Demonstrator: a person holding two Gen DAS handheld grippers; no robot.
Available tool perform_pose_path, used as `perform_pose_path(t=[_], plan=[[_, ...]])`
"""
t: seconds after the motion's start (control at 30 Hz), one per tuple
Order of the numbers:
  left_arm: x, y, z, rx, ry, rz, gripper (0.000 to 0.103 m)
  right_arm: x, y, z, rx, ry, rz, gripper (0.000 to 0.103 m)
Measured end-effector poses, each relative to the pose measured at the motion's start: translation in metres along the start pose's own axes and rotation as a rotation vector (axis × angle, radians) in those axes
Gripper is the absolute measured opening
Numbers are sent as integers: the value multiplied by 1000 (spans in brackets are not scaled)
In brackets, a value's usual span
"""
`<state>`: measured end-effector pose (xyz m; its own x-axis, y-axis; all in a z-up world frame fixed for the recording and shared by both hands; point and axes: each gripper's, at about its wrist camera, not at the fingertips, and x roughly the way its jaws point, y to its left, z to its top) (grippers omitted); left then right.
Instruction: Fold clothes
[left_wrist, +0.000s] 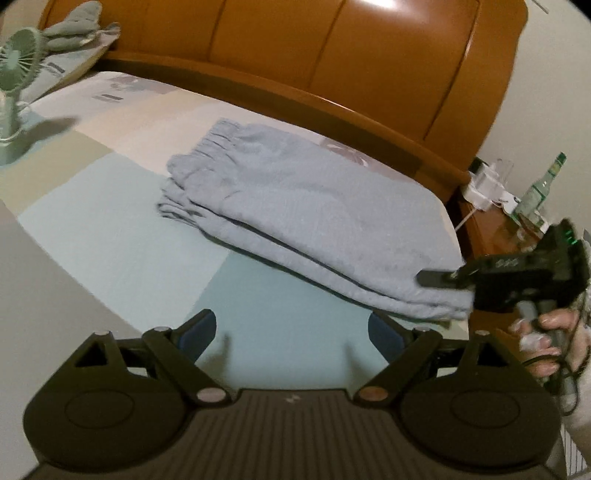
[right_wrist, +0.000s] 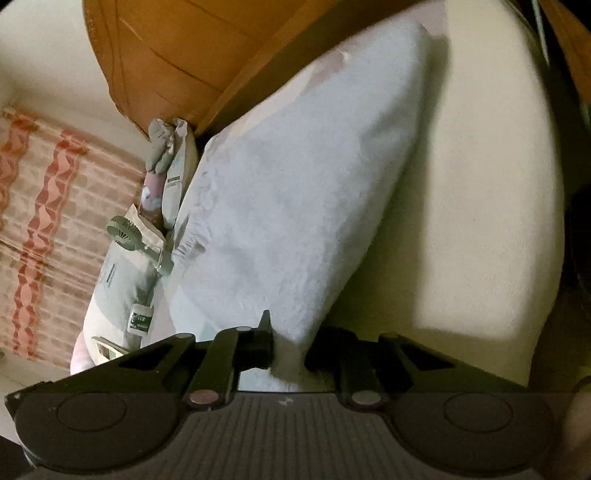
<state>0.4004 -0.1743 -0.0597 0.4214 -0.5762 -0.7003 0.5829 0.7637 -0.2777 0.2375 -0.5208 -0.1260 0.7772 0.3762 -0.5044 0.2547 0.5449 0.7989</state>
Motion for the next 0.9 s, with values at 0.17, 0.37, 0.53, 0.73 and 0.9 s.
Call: perform_pose_path(t=[0.17, 0.37, 0.53, 0.73, 0.9], plan=[[-19, 4, 0, -18, -36, -2, 89, -17, 46, 0, -61, -23, 29, 15], [-20, 7, -12, -21, -11, 1, 89, -6, 9, -25, 7, 48, -100, 24], [-13, 12, -17, -21, 13, 6, 89, -23, -20, -26, 68, -14, -14, 49], [0, 4, -20, -22, 28, -4, 89, -17, -33, 23, 78, -118, -49, 60], [8, -14, -20, 29, 42, -12, 89, -3, -35, 56, 21, -174, -102, 42]])
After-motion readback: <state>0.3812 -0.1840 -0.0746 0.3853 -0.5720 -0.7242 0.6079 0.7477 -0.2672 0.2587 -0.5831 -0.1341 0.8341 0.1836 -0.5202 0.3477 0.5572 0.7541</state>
